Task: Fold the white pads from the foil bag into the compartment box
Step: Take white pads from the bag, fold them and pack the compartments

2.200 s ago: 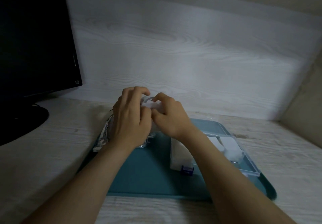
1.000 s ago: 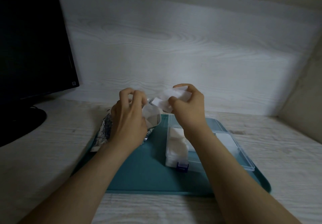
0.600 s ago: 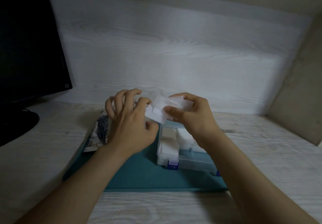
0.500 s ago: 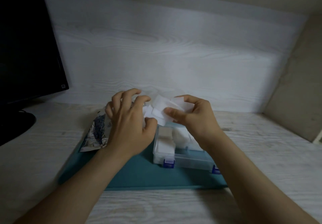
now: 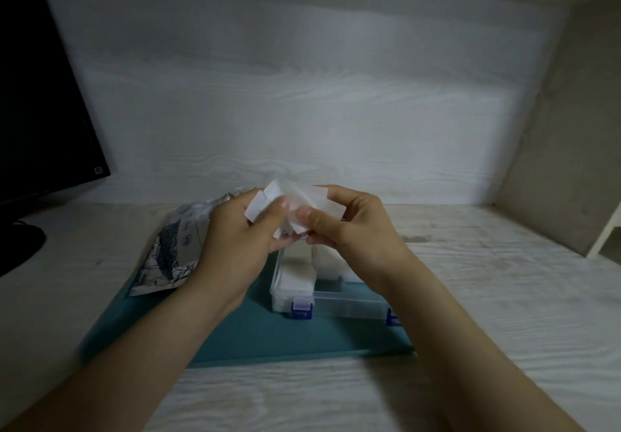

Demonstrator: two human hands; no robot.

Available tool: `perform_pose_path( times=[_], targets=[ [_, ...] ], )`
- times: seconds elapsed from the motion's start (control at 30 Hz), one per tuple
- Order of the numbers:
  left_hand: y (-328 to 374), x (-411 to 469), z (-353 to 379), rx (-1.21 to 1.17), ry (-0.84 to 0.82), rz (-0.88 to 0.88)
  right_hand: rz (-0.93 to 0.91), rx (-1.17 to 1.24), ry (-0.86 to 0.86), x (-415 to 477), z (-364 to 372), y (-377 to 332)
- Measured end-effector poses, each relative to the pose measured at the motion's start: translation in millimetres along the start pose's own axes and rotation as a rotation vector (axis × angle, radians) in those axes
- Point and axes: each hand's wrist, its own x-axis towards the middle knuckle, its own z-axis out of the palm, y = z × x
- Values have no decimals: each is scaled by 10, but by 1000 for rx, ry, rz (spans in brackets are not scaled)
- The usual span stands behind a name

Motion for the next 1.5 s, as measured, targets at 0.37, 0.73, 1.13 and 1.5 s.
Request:
perform_pose_path(
  times=[0.37,0.73,1.13,1.5],
  targets=[
    [-75,64,-67,-64,57,-6,-173,-619,315,71,-140,64],
    [-64,94,-120,-60,-42,-16,-21,-158,173,-7,18,-52],
    [-8,93,-95,-50,-176,-16,-86,-343,270,25,-6,58],
    [34,35,-102,-28,-159,-3,-63,-286,235,14,-8,0]
  ],
)
